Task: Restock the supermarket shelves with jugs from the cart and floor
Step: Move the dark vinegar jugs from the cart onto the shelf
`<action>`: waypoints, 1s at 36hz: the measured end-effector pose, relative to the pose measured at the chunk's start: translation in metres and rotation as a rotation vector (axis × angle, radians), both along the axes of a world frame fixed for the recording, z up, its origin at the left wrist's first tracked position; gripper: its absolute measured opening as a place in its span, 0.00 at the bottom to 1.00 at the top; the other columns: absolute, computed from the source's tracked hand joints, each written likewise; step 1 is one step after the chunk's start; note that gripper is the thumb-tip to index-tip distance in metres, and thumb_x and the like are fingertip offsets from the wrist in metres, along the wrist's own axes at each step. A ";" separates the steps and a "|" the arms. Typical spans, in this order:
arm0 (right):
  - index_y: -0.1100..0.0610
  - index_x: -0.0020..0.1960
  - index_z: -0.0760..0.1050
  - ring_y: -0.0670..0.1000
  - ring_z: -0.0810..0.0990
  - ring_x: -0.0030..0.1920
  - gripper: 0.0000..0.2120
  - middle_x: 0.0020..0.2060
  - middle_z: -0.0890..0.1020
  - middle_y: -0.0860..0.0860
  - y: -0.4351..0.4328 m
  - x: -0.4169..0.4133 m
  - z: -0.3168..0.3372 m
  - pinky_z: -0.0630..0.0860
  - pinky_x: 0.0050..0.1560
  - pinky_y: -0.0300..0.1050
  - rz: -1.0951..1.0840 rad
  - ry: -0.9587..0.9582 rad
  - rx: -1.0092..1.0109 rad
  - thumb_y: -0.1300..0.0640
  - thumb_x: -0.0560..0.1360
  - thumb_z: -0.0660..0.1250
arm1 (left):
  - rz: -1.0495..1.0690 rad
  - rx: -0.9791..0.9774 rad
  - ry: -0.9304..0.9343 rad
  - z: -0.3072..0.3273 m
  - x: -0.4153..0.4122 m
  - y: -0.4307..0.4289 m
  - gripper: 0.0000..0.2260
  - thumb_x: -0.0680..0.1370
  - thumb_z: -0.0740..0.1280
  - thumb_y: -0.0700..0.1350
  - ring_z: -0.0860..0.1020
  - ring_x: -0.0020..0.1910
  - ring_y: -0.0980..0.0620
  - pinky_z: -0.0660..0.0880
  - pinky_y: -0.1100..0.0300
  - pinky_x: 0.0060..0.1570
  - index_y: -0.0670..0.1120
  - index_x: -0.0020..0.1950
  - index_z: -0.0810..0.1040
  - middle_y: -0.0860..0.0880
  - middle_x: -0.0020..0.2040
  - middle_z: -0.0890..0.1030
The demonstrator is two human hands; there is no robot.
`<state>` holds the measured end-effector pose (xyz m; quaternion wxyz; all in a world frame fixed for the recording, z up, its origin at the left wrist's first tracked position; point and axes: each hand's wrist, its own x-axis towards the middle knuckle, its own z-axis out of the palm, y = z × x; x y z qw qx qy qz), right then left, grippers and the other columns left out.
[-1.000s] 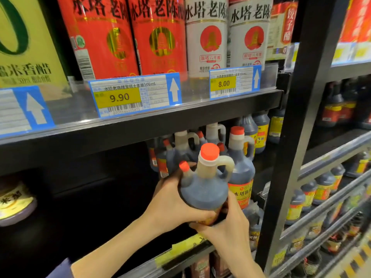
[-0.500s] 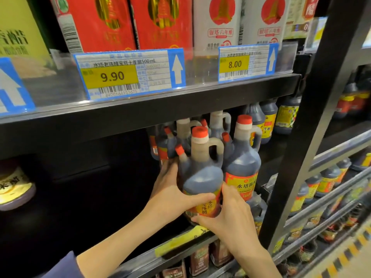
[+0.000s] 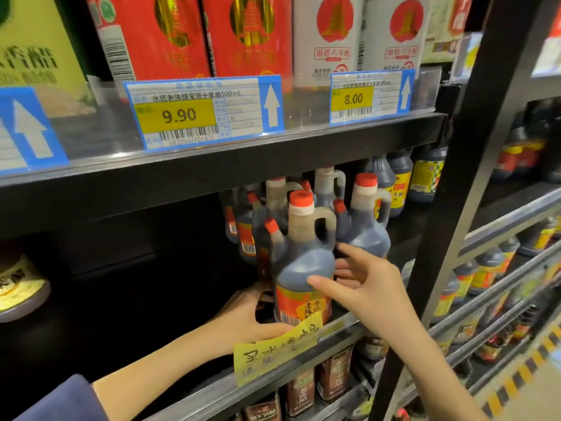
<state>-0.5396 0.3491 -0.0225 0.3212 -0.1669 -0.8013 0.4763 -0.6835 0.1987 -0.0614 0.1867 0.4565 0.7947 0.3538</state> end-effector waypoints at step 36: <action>0.53 0.62 0.77 0.40 0.81 0.49 0.36 0.49 0.83 0.41 -0.004 0.007 -0.017 0.78 0.51 0.34 -0.080 0.050 0.284 0.32 0.61 0.69 | 0.150 0.021 0.051 0.032 -0.004 0.010 0.29 0.57 0.73 0.69 0.76 0.55 0.64 0.76 0.60 0.57 0.64 0.56 0.74 0.62 0.57 0.78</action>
